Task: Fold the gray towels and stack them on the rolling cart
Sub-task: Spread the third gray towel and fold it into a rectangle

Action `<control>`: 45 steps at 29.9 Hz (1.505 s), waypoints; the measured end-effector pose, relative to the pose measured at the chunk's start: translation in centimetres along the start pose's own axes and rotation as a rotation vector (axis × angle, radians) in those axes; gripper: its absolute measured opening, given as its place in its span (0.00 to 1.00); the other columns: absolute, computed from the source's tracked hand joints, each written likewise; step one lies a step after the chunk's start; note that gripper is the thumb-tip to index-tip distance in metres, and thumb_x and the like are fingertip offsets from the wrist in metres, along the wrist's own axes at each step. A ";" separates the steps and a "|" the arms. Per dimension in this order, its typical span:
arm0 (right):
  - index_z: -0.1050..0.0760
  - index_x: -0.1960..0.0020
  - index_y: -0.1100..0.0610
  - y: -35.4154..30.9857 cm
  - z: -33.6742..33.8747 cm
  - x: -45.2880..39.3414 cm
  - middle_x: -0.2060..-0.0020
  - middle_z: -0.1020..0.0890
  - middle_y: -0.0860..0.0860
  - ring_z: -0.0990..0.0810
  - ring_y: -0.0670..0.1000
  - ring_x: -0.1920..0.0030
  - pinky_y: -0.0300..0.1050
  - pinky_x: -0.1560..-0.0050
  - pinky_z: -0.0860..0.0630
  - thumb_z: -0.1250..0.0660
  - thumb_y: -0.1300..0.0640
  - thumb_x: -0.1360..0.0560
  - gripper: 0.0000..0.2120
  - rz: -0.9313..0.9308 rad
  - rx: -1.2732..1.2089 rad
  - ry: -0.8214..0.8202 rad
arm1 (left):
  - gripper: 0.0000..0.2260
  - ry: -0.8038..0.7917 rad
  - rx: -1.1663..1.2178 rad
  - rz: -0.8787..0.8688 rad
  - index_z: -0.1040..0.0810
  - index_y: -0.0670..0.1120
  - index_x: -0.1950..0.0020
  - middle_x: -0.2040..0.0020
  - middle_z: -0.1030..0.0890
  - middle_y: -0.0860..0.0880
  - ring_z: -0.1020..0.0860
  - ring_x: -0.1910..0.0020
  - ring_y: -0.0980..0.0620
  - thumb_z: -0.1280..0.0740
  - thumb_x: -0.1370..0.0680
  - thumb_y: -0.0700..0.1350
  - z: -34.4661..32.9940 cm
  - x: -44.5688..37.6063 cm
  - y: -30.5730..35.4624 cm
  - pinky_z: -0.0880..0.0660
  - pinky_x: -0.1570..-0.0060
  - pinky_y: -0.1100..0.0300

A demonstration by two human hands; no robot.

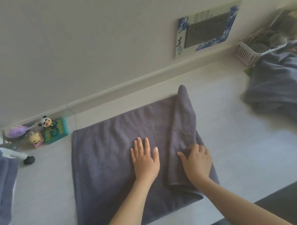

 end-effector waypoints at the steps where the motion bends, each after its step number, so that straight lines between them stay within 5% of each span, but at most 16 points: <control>1: 0.28 0.48 0.55 -0.1 -0.1 -0.2 0.48 0.24 0.53 0.29 0.56 0.45 0.48 0.44 0.35 0.37 0.42 0.25 0.16 -0.003 0.020 -0.005 | 0.39 -0.003 -0.007 0.002 0.52 0.48 0.22 0.22 0.56 0.46 0.59 0.23 0.50 0.69 0.30 0.63 0.0 0.0 -0.1 0.67 0.29 0.54; 4: 0.26 0.52 0.53 -0.4 -0.2 -0.6 0.50 0.23 0.50 0.28 0.55 0.46 0.47 0.45 0.37 0.39 0.45 0.23 0.11 0.029 0.039 0.003 | 0.39 -0.002 -0.033 0.005 0.52 0.48 0.22 0.22 0.56 0.46 0.58 0.23 0.50 0.69 0.30 0.63 -0.1 0.1 -0.2 0.65 0.28 0.52; 9: 0.28 0.56 0.56 1.8 2.5 -0.9 0.57 0.27 0.49 0.28 0.56 0.52 0.46 0.54 0.36 0.37 0.53 0.23 0.07 -0.068 -0.285 0.087 | 0.38 -0.006 -0.117 0.003 0.54 0.48 0.22 0.22 0.56 0.45 0.57 0.23 0.48 0.69 0.29 0.63 -0.5 0.0 -0.5 0.66 0.29 0.52; 13: 0.30 0.53 0.60 7.0 6.2 -3.7 0.57 0.29 0.51 0.32 0.54 0.58 0.46 0.57 0.37 0.40 0.55 0.21 0.08 -0.264 -0.384 0.140 | 0.33 0.021 -0.200 -0.001 0.44 0.45 0.24 0.24 0.43 0.41 0.45 0.24 0.42 0.59 0.24 0.61 -0.8 0.2 -0.8 0.58 0.29 0.48; 18: 0.29 0.60 0.60 11.6 6.5 -6.6 0.65 0.26 0.56 0.26 0.59 0.58 0.45 0.60 0.34 0.39 0.58 0.23 0.08 -0.348 -0.257 -0.063 | 0.30 0.049 -0.220 -0.024 0.33 0.42 0.28 0.29 0.33 0.37 0.34 0.30 0.38 0.50 0.23 0.58 -1.1 0.0 -0.3 0.49 0.31 0.45; 23: 0.28 0.51 0.65 11.6 7.1 -6.8 0.60 0.23 0.58 0.25 0.58 0.57 0.46 0.56 0.33 0.47 0.45 0.21 0.22 -0.452 -0.308 -0.087 | 0.29 0.069 -0.190 -0.044 0.29 0.39 0.31 0.30 0.32 0.34 0.32 0.31 0.36 0.48 0.24 0.56 -1.3 0.3 1.1 0.49 0.32 0.43; 29: 0.35 0.63 0.55 10.6 5.3 -2.2 0.65 0.26 0.53 0.29 0.53 0.68 0.42 0.71 0.37 0.43 0.41 0.24 0.18 -0.225 -0.176 -0.037 | 0.28 0.070 -0.137 -0.170 0.29 0.40 0.31 0.30 0.32 0.34 0.32 0.31 0.37 0.46 0.24 0.55 -2.6 1.8 4.7 0.49 0.32 0.44; 35: 0.31 0.59 0.58 9.7 5.1 -1.4 0.66 0.24 0.50 0.25 0.54 0.61 0.46 0.64 0.32 0.39 0.45 0.23 0.16 -0.349 -0.277 -0.207 | 0.28 0.064 -0.171 -0.164 0.29 0.42 0.31 0.30 0.31 0.36 0.31 0.31 0.38 0.46 0.25 0.56 -3.6 1.8 4.9 0.46 0.33 0.44; 40: 0.35 0.59 0.57 9.9 6.6 -0.7 0.62 0.28 0.53 0.29 0.52 0.61 0.45 0.66 0.34 0.45 0.50 0.20 0.13 -0.497 -0.577 -0.201 | 0.28 0.037 -0.175 -0.169 0.29 0.42 0.30 0.30 0.31 0.36 0.31 0.31 0.38 0.46 0.25 0.56 -3.6 1.9 4.8 0.47 0.33 0.44; 45: 0.33 0.38 0.68 10.4 6.8 0.3 0.44 0.26 0.60 0.24 0.59 0.47 0.48 0.62 0.24 0.38 0.60 0.21 0.16 -0.823 -1.323 -0.257 | 0.29 0.034 -0.179 -0.174 0.30 0.41 0.30 0.30 0.31 0.36 0.31 0.32 0.38 0.47 0.25 0.57 -3.8 1.8 4.8 0.40 0.32 0.40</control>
Point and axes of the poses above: each hand's wrist, its own x-axis away from the middle knuckle, its own z-axis out of the back of the hand, y = z × x, the point moved 3 cm from there along -x, towards the middle knuckle
